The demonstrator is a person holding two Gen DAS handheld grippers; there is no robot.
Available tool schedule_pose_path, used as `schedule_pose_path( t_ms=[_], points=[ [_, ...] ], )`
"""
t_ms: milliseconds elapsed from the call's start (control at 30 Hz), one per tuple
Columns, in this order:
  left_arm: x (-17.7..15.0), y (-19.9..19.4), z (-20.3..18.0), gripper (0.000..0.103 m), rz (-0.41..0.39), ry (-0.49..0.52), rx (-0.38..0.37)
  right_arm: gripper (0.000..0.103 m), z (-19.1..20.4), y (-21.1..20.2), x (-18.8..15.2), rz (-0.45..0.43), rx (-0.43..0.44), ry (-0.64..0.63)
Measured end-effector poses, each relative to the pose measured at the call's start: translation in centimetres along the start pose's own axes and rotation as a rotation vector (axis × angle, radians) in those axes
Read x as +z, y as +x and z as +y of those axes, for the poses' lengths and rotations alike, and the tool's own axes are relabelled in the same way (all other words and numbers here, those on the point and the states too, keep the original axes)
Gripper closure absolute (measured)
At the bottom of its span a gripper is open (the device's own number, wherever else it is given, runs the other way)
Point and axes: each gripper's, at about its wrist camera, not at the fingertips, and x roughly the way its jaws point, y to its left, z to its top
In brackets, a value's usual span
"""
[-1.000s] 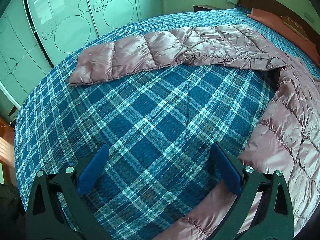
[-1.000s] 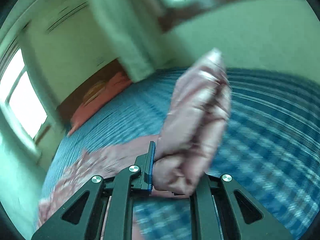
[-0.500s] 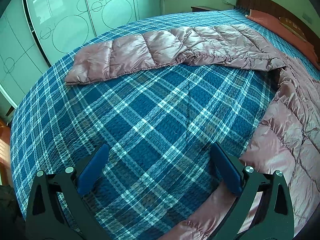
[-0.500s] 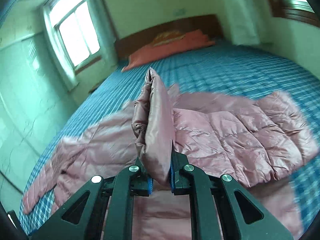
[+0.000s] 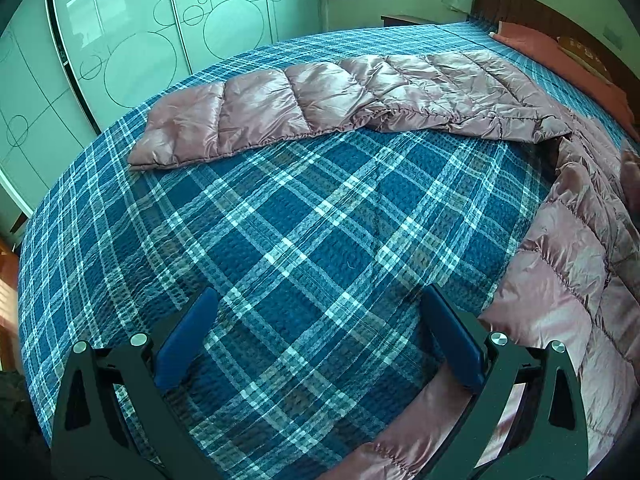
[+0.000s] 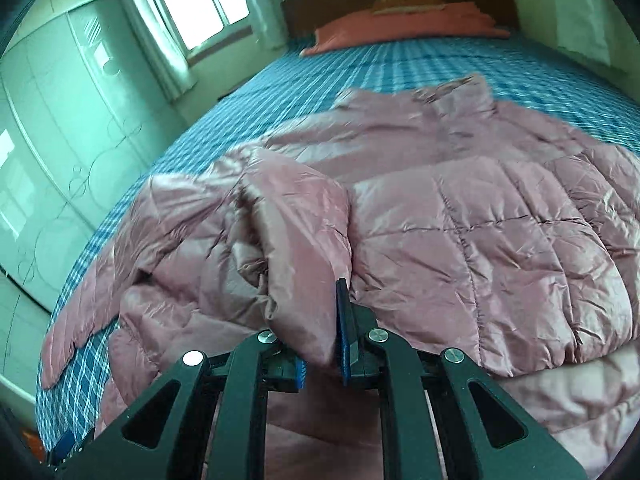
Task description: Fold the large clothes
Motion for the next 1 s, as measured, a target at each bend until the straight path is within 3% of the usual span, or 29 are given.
schedule_pose_path(
  t_ms=[67,167,333,400,500,633,733,900,1000],
  points=[
    [0.0,0.0,0.0,0.002,0.001,0.0,-0.001,0.079,0.6,0.4,0.0,0.033,0.001,-0.028],
    [0.0,0.1,0.1,0.002,0.0,-0.001,-0.001,0.041,2.0,0.3,-0.3,0.044,0.04,-0.062],
    [-0.1,0.1,0.0,0.002,-0.001,-0.001,0.0,0.039,0.4,-4.7,-0.7,-0.039,0.071,-0.04],
    [-0.1,0.2,0.0,0.002,-0.002,0.0,0.0,0.039,-2.0,-7.0,-0.3,-0.093,0.005,-0.016],
    [-0.1,0.1,0.0,0.002,-0.002,0.0,0.0,0.04,-7.9,-9.2,0.6,-0.141,-0.21,0.034],
    [-0.2,0.2,0.0,0.002,-0.002,0.001,0.002,0.04,-13.7,-10.2,1.0,-0.122,-0.266,0.13],
    [-0.2,0.2,0.1,0.002,-0.002,0.0,0.0,0.04,-15.9,-10.2,0.7,-0.14,-0.341,0.156],
    [-0.3,0.2,0.0,0.002,-0.002,0.0,0.0,0.04,-18.2,-5.9,-0.1,-0.011,-0.395,0.151],
    [-0.3,0.2,0.0,0.002,-0.003,-0.001,-0.001,0.04,-17.6,-5.9,0.0,-0.019,-0.414,0.117]
  ],
)
